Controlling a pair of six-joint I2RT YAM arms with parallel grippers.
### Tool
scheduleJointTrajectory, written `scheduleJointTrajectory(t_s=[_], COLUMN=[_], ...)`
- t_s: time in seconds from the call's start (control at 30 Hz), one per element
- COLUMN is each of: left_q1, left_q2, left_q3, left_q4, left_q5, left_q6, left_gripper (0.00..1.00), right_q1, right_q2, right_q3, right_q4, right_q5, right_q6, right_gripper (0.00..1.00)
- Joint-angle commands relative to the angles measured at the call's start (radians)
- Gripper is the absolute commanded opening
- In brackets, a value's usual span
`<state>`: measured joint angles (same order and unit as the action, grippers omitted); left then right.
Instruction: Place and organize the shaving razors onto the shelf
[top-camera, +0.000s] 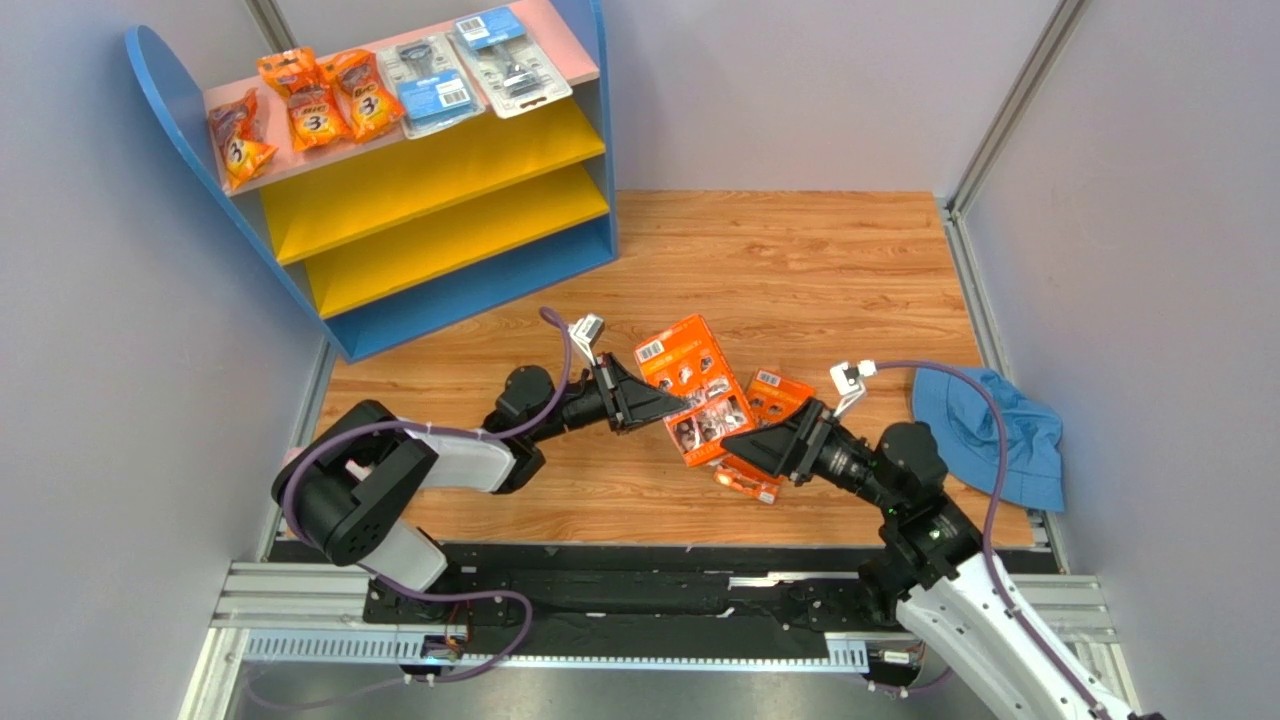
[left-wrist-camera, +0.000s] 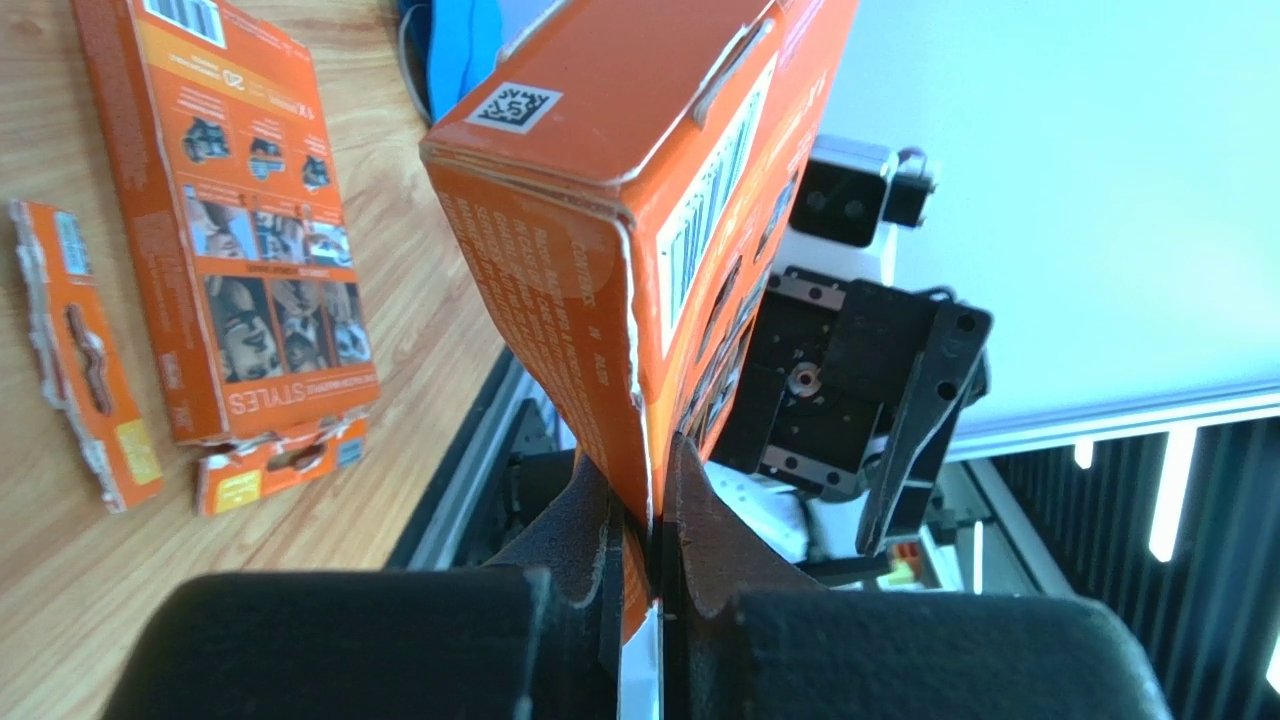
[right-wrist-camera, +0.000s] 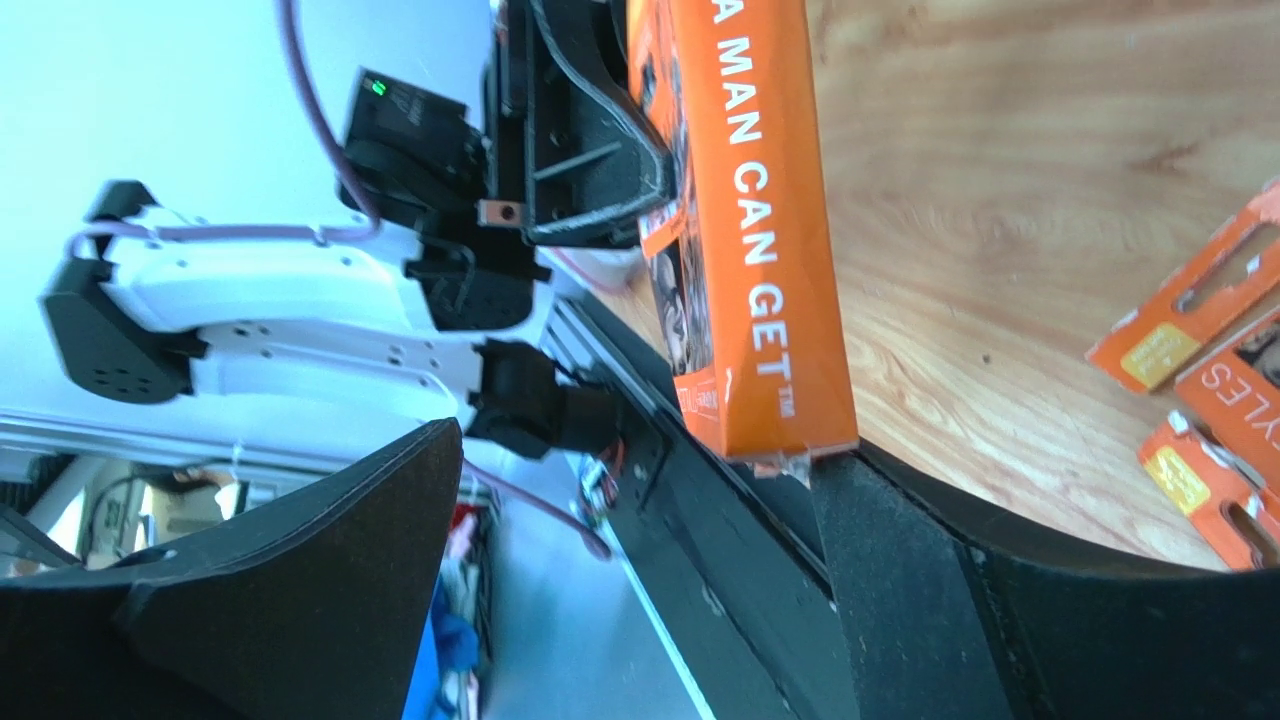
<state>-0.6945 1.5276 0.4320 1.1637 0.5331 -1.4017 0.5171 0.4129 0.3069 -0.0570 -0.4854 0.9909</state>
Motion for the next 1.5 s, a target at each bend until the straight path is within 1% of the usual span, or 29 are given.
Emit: scheduleJointTrajectory(t_s=[0.0, 0.03, 0.13, 0.2, 0.3, 0.47, 0.53, 0.6, 0.63, 0.67, 0.73, 0.77, 0.83, 0.87, 0.93, 0.97, 1.0, 1.07, 1.1, 1.17, 1.2, 1.23, 1.27, 1.3, 1.33, 1.37, 1.4, 1.43, 1.47], left_q1=[-0.002, -0.002, -0.003, -0.002, -0.005, -0.022, -0.028, -0.036, -0.039, -0.039, -0.039, -0.04, -0.039, -0.039, -0.039, -0.039, -0.04, -0.04, -0.039, -0.04, -0.039, -0.039, -0.039, -0.039, -0.039, -0.04, -0.04, -0.039, -0.04], left_q2=[-0.03, -0.032, -0.029, -0.024, -0.012, 0.002, 0.003, 0.009, 0.012, 0.019, 0.025, 0.032, 0.035, 0.034, 0.028, 0.016, 0.008, -0.02, -0.029, -0.064, -0.078, -0.096, -0.139, -0.164, -0.219, -0.251, -0.285, -0.353, -0.391], left_q3=[0.036, 0.036, 0.037, 0.042, 0.048, 0.05, 0.051, 0.05, 0.05, 0.05, 0.05, 0.05, 0.05, 0.045, 0.036, 0.022, 0.016, -0.002, -0.007, -0.012, -0.012, -0.013, -0.009, -0.004, 0.004, 0.029, 0.049, 0.071, 0.124], left_q4=[0.051, 0.056, 0.074, 0.088, 0.116, 0.142, 0.143, 0.146, 0.151, 0.16, 0.172, 0.185, 0.191, 0.194, 0.197, 0.191, 0.185, 0.157, 0.139, 0.085, 0.059, 0.025, -0.054, -0.103, -0.158, -0.3, -0.391, -0.492, -0.712], left_q5=[-0.033, -0.035, -0.042, -0.042, -0.041, -0.042, -0.045, -0.053, -0.054, -0.056, -0.061, -0.061, -0.064, -0.067, -0.079, -0.084, -0.093, -0.093, -0.096, -0.09, -0.091, -0.094, -0.094, -0.099, -0.101, -0.104, -0.11, -0.122, -0.14], left_q6=[-0.043, -0.049, -0.068, -0.083, -0.105, -0.128, -0.128, -0.128, -0.128, -0.134, -0.14, -0.144, -0.148, -0.148, -0.137, -0.132, -0.129, -0.111, -0.103, -0.077, -0.066, -0.039, -0.02, 0.001, 0.054, 0.088, 0.128, 0.221, 0.272], left_gripper=[0.0, 0.0, 0.0, 0.0, 0.0, 0.0, 0.0, 0.0, 0.0, 0.0, 0.0, 0.0, 0.0, 0.0, 0.0, 0.03, 0.13, 0.24, 0.36, 0.46, 0.59, 0.65, 0.74, 0.77, 0.79, 0.82, 0.82, 0.83, 0.84], right_q1=[0.006, 0.006, 0.004, 0.006, 0.006, 0.008, 0.006, 0.008, 0.008, 0.009, 0.009, 0.012, 0.015, 0.017, 0.017, 0.017, 0.017, 0.017, 0.015, 0.017, 0.017, 0.015, 0.017, 0.018, 0.015, 0.015, 0.017, 0.017, 0.017], right_q2=[-0.1, -0.109, -0.111, -0.108, -0.092, -0.03, 0.001, 0.026, 0.047, 0.058, 0.073, 0.079, 0.075, 0.067, 0.06, 0.047, 0.041, 0.024, 0.011, 0.003, 0.003, 0.006, 0.009, 0.009, 0.01, 0.013, 0.013, 0.015, 0.018], right_q3=[-0.055, -0.069, -0.077, -0.08, -0.084, -0.103, -0.097, -0.086, -0.08, -0.075, -0.066, -0.066, -0.066, -0.066, -0.06, -0.057, -0.055, -0.055, -0.057, -0.057, -0.055, -0.052, -0.051, -0.046, -0.045, -0.042, -0.037, -0.035, -0.034], right_q4=[0.032, 0.031, 0.016, 0.029, 0.049, 0.184, 0.203, 0.23, 0.235, 0.243, 0.249, 0.25, 0.25, 0.244, 0.224, 0.192, 0.18, 0.154, 0.146, 0.134, 0.129, 0.126, 0.122, 0.118, 0.115, 0.105, 0.099, 0.092, 0.086], right_q5=[0.108, 0.108, 0.107, 0.107, 0.117, 0.114, 0.122, 0.12, 0.119, 0.116, 0.105, 0.103, 0.105, 0.105, 0.107, 0.11, 0.114, 0.12, 0.129, 0.134, 0.136, 0.136, 0.134, 0.134, 0.133, 0.133, 0.136, 0.136, 0.137], right_q6=[0.1, 0.103, 0.11, 0.117, 0.124, 0.138, 0.137, 0.132, 0.129, 0.127, 0.124, 0.124, 0.129, 0.13, 0.118, 0.112, 0.107, 0.103, 0.104, 0.1, 0.1, 0.098, 0.094, 0.091, 0.089, 0.083, 0.081, 0.077, 0.074], right_gripper=[0.87, 0.87, 0.81, 0.73, 0.66, 0.61, 0.59, 0.53, 0.49, 0.43, 0.4, 0.33, 0.22, 0.11, 0.02, 0.0, 0.0, 0.0, 0.0, 0.0, 0.0, 0.0, 0.0, 0.0, 0.0, 0.0, 0.0, 0.0, 0.0])
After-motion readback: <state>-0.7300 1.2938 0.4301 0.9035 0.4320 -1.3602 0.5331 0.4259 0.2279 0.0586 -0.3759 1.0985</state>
